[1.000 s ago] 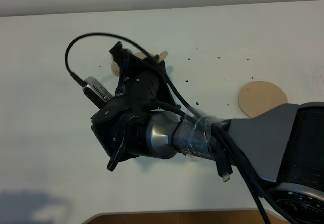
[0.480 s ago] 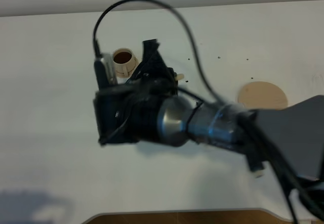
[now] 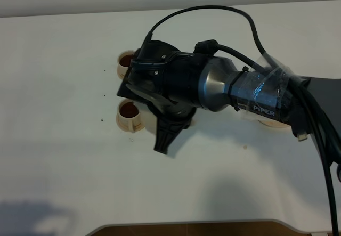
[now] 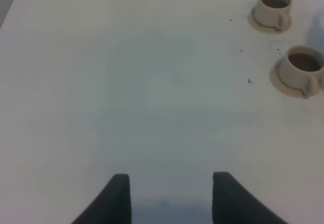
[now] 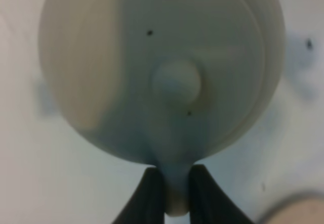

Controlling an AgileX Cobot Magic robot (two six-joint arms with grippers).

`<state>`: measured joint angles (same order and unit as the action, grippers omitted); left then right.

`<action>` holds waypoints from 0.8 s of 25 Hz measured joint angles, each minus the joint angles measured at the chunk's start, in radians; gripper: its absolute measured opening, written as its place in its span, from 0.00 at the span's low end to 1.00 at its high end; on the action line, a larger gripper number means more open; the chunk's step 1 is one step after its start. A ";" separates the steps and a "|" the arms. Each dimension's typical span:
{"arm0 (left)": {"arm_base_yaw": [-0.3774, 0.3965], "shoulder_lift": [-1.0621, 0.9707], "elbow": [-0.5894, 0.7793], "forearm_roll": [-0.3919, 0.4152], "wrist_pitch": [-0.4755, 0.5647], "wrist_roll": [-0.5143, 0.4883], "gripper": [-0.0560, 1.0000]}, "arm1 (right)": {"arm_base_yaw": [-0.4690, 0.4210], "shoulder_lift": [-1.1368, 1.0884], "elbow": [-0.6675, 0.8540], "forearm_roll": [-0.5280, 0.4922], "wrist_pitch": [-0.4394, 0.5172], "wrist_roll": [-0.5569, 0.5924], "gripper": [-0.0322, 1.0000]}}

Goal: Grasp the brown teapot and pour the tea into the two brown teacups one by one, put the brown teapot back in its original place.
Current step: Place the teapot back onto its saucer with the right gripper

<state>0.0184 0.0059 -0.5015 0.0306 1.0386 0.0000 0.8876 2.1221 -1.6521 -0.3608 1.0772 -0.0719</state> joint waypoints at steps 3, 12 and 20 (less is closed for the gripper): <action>0.000 0.000 0.000 0.000 0.000 0.000 0.42 | -0.001 0.009 0.001 0.019 0.004 -0.015 0.15; 0.000 0.000 0.000 0.000 0.000 0.000 0.42 | -0.064 -0.094 0.002 0.041 0.123 -0.013 0.15; 0.000 0.000 0.000 0.000 0.000 0.000 0.42 | -0.225 -0.242 0.130 0.076 0.118 0.030 0.15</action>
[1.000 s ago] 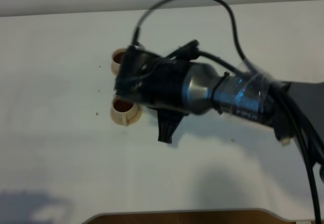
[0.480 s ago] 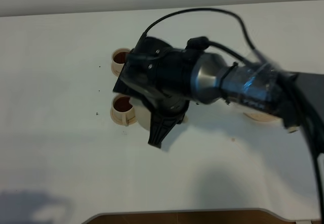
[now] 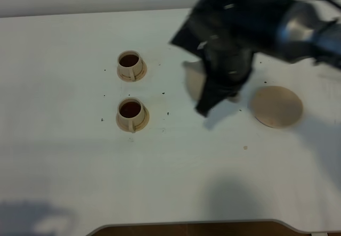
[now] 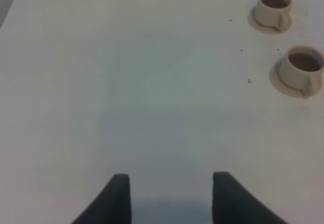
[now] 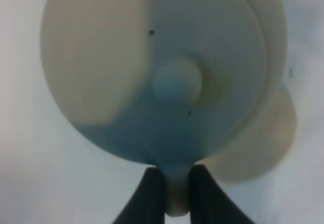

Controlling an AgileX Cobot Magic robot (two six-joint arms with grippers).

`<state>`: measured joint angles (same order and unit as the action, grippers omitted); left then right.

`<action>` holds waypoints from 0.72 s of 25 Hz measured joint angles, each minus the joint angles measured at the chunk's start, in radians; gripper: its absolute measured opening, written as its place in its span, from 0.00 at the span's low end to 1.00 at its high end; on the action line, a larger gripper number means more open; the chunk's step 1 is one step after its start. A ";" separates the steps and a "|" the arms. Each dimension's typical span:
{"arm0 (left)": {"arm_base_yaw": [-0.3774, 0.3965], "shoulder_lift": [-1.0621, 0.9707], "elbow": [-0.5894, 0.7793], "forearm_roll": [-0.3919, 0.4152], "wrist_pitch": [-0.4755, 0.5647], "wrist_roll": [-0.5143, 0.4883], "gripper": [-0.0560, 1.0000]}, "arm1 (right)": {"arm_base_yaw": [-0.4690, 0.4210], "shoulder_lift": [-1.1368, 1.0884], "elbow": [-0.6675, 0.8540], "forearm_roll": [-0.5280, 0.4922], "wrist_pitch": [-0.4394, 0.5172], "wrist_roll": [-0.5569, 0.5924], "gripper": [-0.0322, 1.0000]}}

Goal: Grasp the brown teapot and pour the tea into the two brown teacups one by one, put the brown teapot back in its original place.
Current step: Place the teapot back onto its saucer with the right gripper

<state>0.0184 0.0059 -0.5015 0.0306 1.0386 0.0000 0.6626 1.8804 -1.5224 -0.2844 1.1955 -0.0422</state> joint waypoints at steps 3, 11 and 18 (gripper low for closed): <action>0.000 0.000 0.000 0.000 0.000 0.000 0.42 | -0.078 -0.083 0.130 0.025 -0.088 0.037 0.15; 0.000 0.000 0.000 0.000 0.000 0.000 0.42 | -0.244 -0.144 0.392 0.094 -0.302 0.056 0.15; 0.000 0.000 0.000 0.000 0.000 0.000 0.42 | -0.313 -0.106 0.423 0.105 -0.373 0.060 0.15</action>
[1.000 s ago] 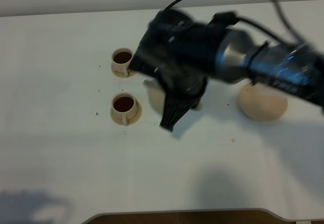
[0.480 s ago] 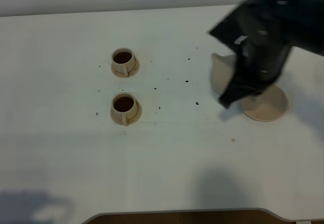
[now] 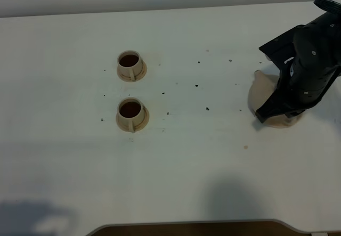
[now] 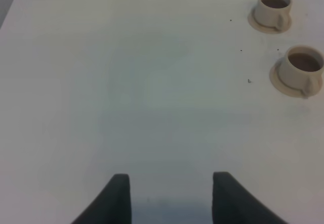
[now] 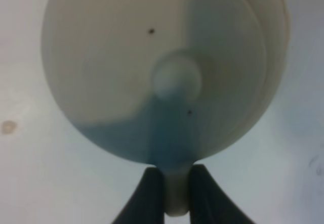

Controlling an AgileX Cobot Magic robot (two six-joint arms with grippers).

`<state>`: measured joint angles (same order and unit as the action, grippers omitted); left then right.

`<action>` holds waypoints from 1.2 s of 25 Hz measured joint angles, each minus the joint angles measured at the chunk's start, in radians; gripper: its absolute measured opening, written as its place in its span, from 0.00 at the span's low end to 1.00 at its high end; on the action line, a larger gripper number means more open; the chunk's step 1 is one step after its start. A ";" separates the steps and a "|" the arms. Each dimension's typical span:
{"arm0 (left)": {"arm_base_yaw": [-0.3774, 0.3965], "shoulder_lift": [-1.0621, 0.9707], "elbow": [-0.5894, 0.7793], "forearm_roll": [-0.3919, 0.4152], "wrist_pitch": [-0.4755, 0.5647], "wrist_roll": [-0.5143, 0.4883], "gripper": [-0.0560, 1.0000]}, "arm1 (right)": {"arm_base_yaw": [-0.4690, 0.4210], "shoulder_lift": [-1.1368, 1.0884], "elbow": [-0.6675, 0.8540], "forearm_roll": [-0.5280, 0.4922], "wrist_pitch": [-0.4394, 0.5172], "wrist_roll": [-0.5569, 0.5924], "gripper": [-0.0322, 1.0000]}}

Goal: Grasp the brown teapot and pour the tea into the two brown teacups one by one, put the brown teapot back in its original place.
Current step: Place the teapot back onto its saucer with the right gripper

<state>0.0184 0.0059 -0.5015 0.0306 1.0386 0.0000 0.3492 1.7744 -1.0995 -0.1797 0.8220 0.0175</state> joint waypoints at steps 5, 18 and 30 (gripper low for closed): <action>0.000 0.000 0.000 0.000 0.000 0.000 0.42 | -0.025 0.031 0.000 0.000 -0.034 0.001 0.15; 0.000 0.000 0.000 0.000 0.000 0.000 0.42 | -0.031 0.080 0.000 -0.004 -0.038 0.001 0.15; 0.000 0.000 0.000 0.000 0.000 0.000 0.42 | -0.031 0.073 0.000 -0.008 -0.038 0.034 0.15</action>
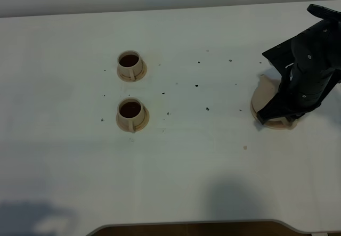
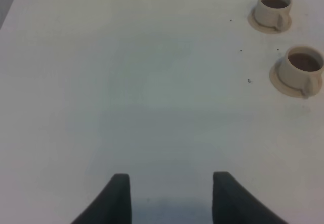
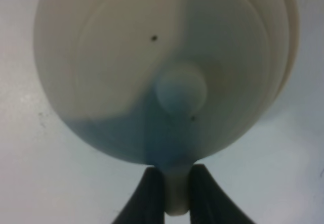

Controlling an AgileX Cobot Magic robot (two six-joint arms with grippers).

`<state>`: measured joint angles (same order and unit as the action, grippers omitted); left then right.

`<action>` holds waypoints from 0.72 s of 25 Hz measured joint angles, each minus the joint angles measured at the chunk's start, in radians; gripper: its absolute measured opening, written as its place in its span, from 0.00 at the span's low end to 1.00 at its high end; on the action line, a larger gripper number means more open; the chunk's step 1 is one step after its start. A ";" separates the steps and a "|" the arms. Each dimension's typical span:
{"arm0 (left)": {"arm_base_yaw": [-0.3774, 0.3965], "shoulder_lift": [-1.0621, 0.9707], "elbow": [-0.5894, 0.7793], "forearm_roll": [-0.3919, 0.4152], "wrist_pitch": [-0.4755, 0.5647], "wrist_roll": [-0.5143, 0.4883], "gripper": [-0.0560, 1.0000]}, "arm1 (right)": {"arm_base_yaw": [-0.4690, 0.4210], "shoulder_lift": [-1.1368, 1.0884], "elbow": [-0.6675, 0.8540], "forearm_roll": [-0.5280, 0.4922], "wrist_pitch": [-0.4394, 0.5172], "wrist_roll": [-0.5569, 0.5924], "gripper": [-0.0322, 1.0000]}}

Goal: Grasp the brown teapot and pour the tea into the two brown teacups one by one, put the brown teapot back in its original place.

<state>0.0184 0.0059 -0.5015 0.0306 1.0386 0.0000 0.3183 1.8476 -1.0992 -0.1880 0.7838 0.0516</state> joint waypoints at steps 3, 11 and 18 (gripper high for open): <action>0.000 0.000 0.000 0.000 0.000 0.000 0.42 | 0.000 -0.011 0.000 -0.007 0.020 0.016 0.16; 0.000 0.000 0.000 0.000 0.000 0.000 0.42 | 0.000 -0.048 0.000 -0.008 0.070 0.025 0.32; 0.000 0.000 0.000 0.000 0.000 0.000 0.42 | 0.000 -0.201 0.000 -0.005 0.262 0.041 0.47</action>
<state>0.0184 0.0059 -0.5015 0.0306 1.0386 0.0000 0.3183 1.6462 -1.0992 -0.1934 1.0461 0.0926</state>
